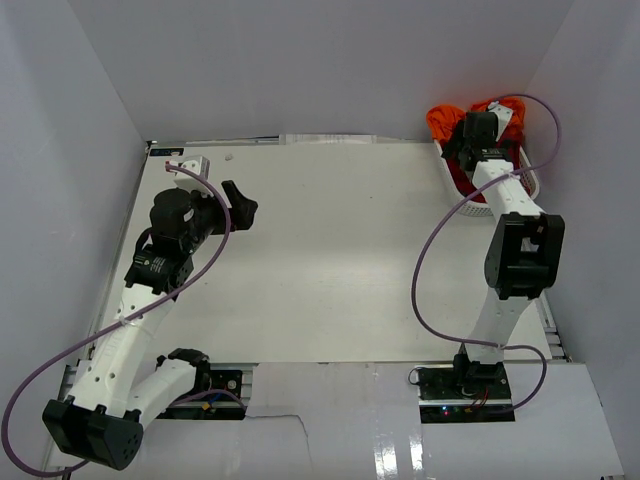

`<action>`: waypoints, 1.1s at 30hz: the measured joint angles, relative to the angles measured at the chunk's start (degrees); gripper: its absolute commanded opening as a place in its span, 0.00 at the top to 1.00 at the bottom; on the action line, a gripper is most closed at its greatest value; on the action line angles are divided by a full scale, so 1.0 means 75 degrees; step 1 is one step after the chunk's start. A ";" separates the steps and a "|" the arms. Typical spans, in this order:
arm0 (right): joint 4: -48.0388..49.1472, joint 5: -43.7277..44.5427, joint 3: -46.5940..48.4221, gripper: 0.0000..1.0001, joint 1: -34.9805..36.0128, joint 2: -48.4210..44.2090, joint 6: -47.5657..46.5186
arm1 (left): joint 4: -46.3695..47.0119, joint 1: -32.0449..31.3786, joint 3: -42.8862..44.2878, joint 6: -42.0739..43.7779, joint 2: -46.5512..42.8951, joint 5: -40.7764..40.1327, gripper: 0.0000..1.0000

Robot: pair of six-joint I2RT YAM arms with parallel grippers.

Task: Fold and stack the t-shirts
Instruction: Grab crumpled tshirt from bin with the right arm

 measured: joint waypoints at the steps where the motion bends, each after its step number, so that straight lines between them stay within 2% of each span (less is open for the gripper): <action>1: -0.0020 0.0184 0.0300 0.08 0.0000 0.0283 0.0006 | 0.0003 0.0000 -0.0017 -0.0003 -0.0006 0.0009 0.02; 9: -0.0297 0.1399 0.2900 0.09 0.0000 0.2617 -0.0009 | 0.0015 -0.0003 -0.0070 -0.0009 0.0093 0.0172 0.02; 15: -0.0498 0.2025 0.3558 0.07 -0.0204 0.3453 -0.0070 | 0.0015 0.0000 -0.0070 -0.0012 0.0251 0.0239 0.02; 16: -0.0516 0.2104 0.3602 0.01 -0.0256 0.3509 -0.0087 | 0.0015 0.0000 -0.0070 -0.0012 0.0265 0.0242 0.02; 17: -0.0527 0.2183 0.3628 0.12 -0.0315 0.3555 -0.0096 | 0.0015 0.0000 -0.0070 -0.0012 0.0280 0.0245 0.02; 18: -0.0530 0.2247 0.3631 0.47 -0.0373 0.3576 -0.0134 | 0.0015 0.0000 -0.0070 -0.0012 0.0294 0.0251 0.02; 20: -0.0545 0.2320 0.3631 0.83 -0.0469 0.3579 -0.0175 | 0.0015 0.0000 -0.0070 -0.0012 0.0303 0.0259 0.02; 23: -0.0481 0.2264 0.3631 0.92 -0.0583 0.3576 -0.0306 | 0.0015 0.0000 -0.0070 -0.0012 0.0306 0.0268 0.02; 29: -0.0475 0.1448 0.3646 0.92 -0.0557 0.3363 -0.0504 | 0.0015 0.0000 -0.0070 -0.0012 0.0306 0.0291 0.02; 33: -0.0787 -0.0058 0.3882 0.92 -0.0425 0.2634 -0.0519 | 0.0015 0.0000 -0.0070 -0.0012 0.0306 0.0291 0.02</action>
